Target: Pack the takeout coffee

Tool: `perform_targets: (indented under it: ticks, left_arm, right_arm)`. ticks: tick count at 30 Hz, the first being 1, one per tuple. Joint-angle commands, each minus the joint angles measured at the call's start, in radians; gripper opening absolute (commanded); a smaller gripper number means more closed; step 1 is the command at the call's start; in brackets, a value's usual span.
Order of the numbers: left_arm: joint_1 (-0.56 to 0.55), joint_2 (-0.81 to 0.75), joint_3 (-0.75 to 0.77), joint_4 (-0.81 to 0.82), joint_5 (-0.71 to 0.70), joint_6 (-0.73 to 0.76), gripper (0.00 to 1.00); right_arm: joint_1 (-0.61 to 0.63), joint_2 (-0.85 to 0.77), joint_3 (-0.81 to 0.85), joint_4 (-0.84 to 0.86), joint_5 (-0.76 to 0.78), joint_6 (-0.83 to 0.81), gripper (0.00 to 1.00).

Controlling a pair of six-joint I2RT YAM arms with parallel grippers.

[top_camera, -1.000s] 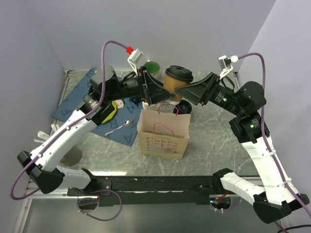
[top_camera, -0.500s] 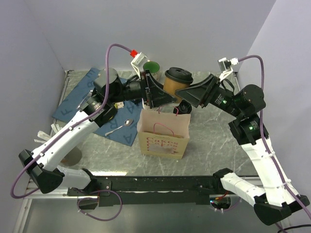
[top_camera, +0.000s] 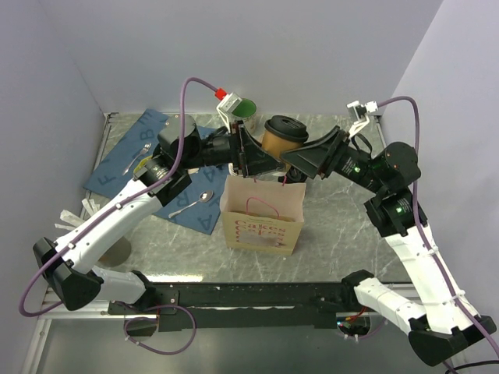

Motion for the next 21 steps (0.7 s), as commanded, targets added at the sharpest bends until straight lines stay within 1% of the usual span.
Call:
perform_targets:
  ticks: [1,3,4,5,6,7,8,9,11,12,13,15,16,17,19,21]
  left_arm:
    - [-0.005,-0.041,0.016,0.018,0.028,0.063,0.41]
    - [-0.005,-0.051,0.017,0.002,0.033,0.094,0.41]
    - [-0.003,-0.054,0.022,-0.008,0.038,0.132,0.41]
    - [-0.003,-0.055,0.029,-0.049,0.042,0.158,0.41]
    - [-0.002,-0.055,0.037,-0.085,0.042,0.185,0.41]
    - [-0.001,-0.055,0.048,-0.114,0.042,0.237,0.41]
    - [0.003,-0.057,0.049,-0.157,0.044,0.258,0.42]
    - [0.006,-0.057,0.054,-0.18,0.054,0.278,0.43]
    - [0.011,-0.057,0.071,-0.221,0.062,0.331,0.45]
    - [0.011,-0.058,0.076,-0.272,0.067,0.348,0.45]
    - [0.012,-0.057,0.082,-0.293,0.067,0.382,0.46]
    - [0.012,-0.069,0.08,-0.353,0.068,0.411,0.47]
    - [0.012,-0.072,0.077,-0.373,0.07,0.439,0.47]
    - [0.012,-0.077,0.077,-0.39,0.071,0.451,0.48]
    - [0.012,-0.08,0.086,-0.441,0.073,0.486,0.49]
    - [0.012,-0.084,0.092,-0.47,0.073,0.503,0.49]
  right_arm:
    - [0.005,-0.012,0.069,-0.085,-0.016,-0.073,0.78]
    - [0.005,-0.011,0.096,-0.181,-0.031,-0.129,0.83]
    - [0.005,-0.009,0.131,-0.227,-0.037,-0.154,0.86]
    - [0.003,-0.006,0.152,-0.27,-0.046,-0.177,0.87]
    - [0.001,0.0,0.197,-0.377,-0.049,-0.23,0.87]
    - [-0.003,0.003,0.221,-0.424,-0.054,-0.257,0.88]
    - [-0.005,0.006,0.241,-0.467,-0.06,-0.278,0.89]
    - [-0.009,0.014,0.28,-0.552,-0.089,-0.319,0.89]
    - [-0.023,0.026,0.332,-0.64,-0.114,-0.355,0.9]
    - [-0.026,0.038,0.38,-0.675,-0.141,-0.385,0.9]
    - [-0.031,0.049,0.406,-0.747,-0.154,-0.402,0.9]
    - [-0.037,0.08,0.498,-0.824,-0.158,-0.453,0.9]
    - [-0.04,0.09,0.526,-0.897,-0.154,-0.47,0.9]
    - [-0.045,0.101,0.553,-0.933,-0.148,-0.487,0.9]
    - [-0.048,0.15,0.65,-1.046,-0.116,-0.536,0.9]
    - [-0.049,0.193,0.72,-1.082,-0.109,-0.556,0.9]
